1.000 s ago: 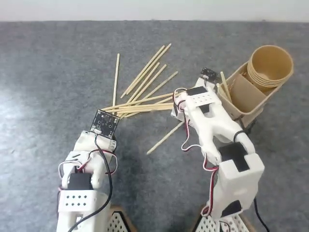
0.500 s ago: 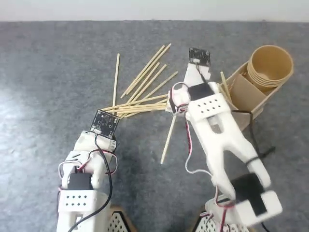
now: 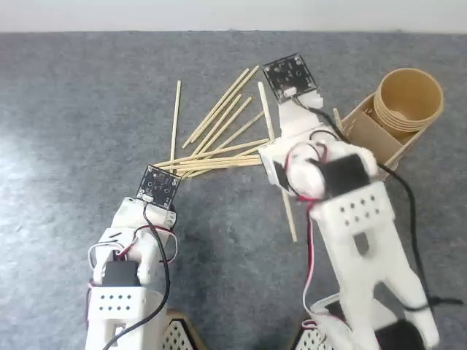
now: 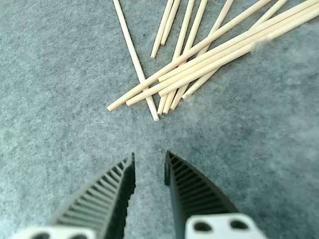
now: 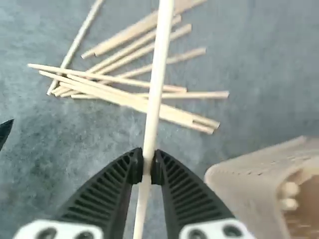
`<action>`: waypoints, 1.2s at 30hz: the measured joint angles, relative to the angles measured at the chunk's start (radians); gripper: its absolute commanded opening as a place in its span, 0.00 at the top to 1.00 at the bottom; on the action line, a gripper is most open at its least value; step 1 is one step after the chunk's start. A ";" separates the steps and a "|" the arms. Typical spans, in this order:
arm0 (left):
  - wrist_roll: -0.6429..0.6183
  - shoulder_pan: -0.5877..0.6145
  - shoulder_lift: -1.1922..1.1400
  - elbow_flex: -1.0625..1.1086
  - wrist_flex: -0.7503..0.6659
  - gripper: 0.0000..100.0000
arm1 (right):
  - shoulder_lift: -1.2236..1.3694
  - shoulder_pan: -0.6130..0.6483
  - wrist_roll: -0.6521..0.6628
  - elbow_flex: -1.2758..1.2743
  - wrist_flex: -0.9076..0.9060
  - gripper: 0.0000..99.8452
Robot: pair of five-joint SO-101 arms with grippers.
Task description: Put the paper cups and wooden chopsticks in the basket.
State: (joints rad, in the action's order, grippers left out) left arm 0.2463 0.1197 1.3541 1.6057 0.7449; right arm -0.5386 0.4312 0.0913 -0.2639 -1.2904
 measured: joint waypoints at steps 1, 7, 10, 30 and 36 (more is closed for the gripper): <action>0.000 0.000 0.000 0.000 0.000 0.90 | -0.023 0.000 0.021 0.000 -0.005 0.99; 0.000 0.000 0.000 0.000 0.000 0.90 | -0.130 -0.018 0.138 0.000 -0.014 0.99; 0.000 0.000 0.000 0.000 0.000 0.90 | -0.178 -0.014 0.164 0.000 -0.014 0.99; 0.000 0.000 0.000 0.000 0.000 0.90 | -0.092 -0.203 0.229 0.491 -0.002 0.99; 0.000 0.000 0.000 0.000 0.000 0.90 | -0.032 -0.436 0.258 0.502 0.087 0.99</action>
State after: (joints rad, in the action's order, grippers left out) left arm 0.2463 0.1197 1.3541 1.6057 0.7449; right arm -0.5708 -0.0046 0.3491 0.2378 -1.2029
